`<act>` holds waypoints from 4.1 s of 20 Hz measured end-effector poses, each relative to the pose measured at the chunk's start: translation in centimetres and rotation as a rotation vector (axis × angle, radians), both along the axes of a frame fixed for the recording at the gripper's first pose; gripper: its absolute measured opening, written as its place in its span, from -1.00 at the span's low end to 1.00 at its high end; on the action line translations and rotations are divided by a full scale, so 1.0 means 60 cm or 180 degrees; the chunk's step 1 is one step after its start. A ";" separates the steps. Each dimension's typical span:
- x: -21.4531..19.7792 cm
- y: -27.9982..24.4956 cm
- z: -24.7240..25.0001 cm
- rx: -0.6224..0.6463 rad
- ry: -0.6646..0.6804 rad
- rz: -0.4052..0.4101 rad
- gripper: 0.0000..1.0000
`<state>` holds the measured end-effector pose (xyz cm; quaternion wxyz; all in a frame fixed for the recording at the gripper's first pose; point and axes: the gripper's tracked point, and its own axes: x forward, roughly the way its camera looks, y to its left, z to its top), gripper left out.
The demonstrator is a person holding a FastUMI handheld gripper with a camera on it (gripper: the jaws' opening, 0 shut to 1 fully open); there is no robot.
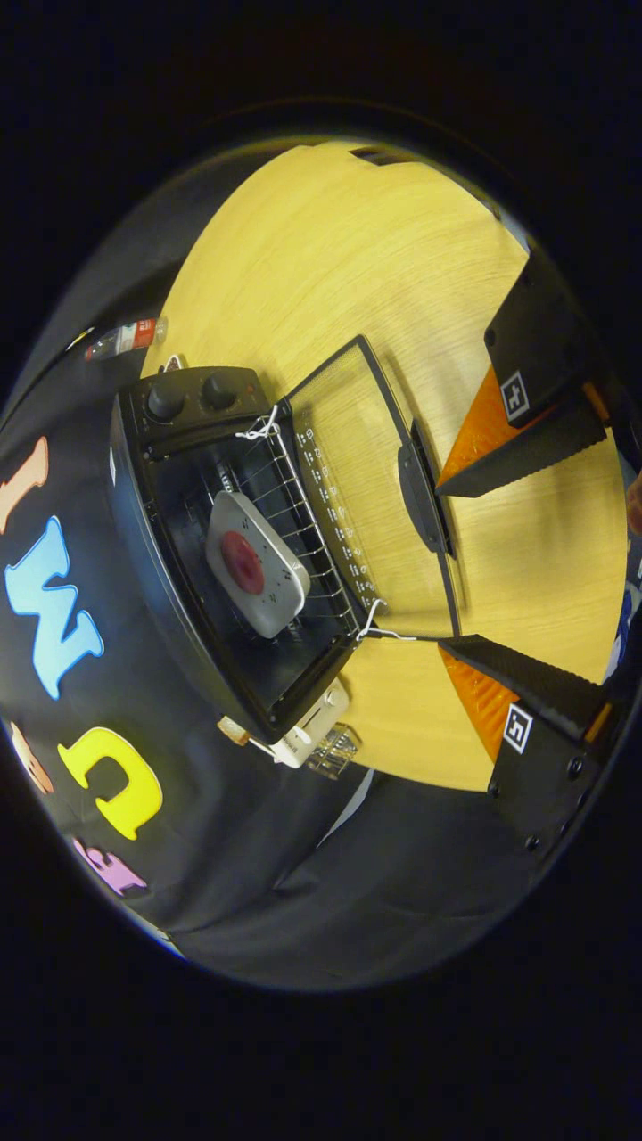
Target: Open the toaster oven, put the food inside, and close the toaster oven door.
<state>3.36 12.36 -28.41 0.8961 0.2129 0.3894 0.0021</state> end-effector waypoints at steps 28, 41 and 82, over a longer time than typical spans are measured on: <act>-0.007 -0.071 -0.120 -0.1002 0.0812 0.0155 0.98; 0.018 -0.074 -0.086 -0.1245 0.0548 0.0339 0.97; -0.011 -0.219 0.495 -0.1659 -0.2395 -0.0233 0.96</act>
